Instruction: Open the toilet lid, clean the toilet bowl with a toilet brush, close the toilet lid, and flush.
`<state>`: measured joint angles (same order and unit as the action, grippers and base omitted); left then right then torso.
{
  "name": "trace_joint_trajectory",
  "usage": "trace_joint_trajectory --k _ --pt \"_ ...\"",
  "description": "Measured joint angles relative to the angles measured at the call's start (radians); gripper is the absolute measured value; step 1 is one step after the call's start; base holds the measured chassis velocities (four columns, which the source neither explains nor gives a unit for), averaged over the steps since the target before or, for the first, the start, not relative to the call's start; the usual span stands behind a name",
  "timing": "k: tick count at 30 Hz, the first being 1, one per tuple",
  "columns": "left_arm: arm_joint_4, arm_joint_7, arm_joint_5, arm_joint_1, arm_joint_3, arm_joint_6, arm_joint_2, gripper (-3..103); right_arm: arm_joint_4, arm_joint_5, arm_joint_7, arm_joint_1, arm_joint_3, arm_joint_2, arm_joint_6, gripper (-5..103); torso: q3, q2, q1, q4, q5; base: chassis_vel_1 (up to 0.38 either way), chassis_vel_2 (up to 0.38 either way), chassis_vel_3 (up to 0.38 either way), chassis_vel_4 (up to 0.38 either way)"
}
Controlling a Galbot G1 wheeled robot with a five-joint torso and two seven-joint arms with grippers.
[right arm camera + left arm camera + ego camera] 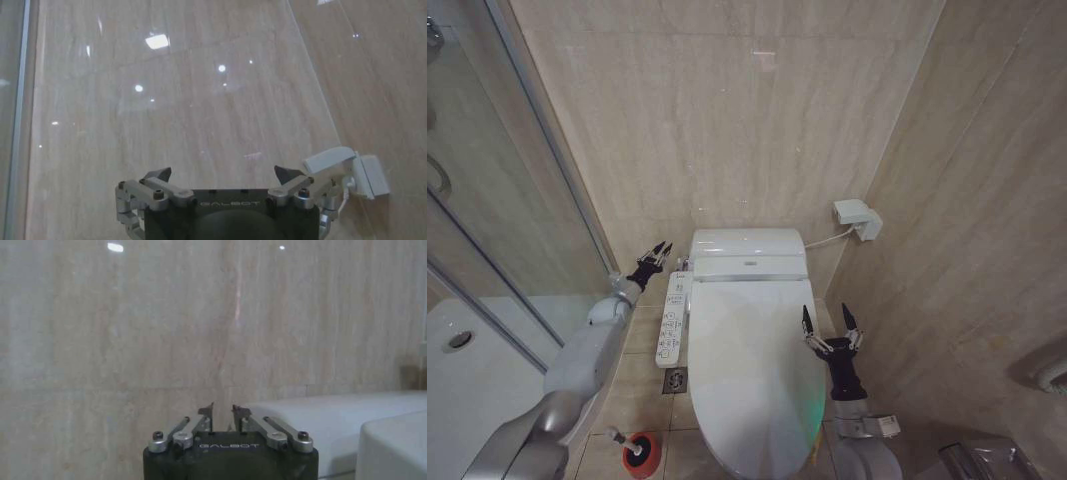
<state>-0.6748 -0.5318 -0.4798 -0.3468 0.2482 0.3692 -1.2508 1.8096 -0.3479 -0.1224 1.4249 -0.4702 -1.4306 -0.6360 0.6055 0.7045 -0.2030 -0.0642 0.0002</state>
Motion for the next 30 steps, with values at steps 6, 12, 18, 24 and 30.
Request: trace_joint_trajectory --k 6,12,18,24,30 --pt "0.043 -0.048 0.069 0.034 -0.01 -0.014 0.004 3 0.005 -0.006 0.0 -0.003 -0.002 0.002 -0.001 100 0.0 0.0 0.0 0.0003 -0.0004 0.0 0.0 0.0 0.0" --pt "0.084 -0.113 0.136 0.062 -0.037 -0.016 0.032 0 0.002 -0.006 -0.001 -0.007 0.002 -0.002 -0.002 100 0.0 0.0 0.0 0.0003 -0.0002 0.0 0.0 0.0 0.0" --pt "0.122 -0.163 0.196 0.086 -0.062 -0.004 0.045 0 0.002 -0.007 -0.002 -0.007 0.004 -0.002 -0.002 100 0.0 0.0 0.0 0.0001 -0.0003 0.0 0.0 0.0 0.0" --pt "0.174 -0.17 0.234 0.11 -0.08 0.003 0.04 0 0.0 -0.008 -0.003 -0.008 0.006 -0.003 -0.003 100 0.0 0.0 0.0 0.0 -0.0002 0.0 0.0 0.0 0.0" --pt "0.186 -0.17 0.244 0.116 -0.092 0.004 0.037 0 -0.002 -0.009 -0.002 -0.006 0.006 -0.005 -0.003 100 0.0 0.0 0.0 0.0 -0.0001 0.0 0.0 0.0 0.0"
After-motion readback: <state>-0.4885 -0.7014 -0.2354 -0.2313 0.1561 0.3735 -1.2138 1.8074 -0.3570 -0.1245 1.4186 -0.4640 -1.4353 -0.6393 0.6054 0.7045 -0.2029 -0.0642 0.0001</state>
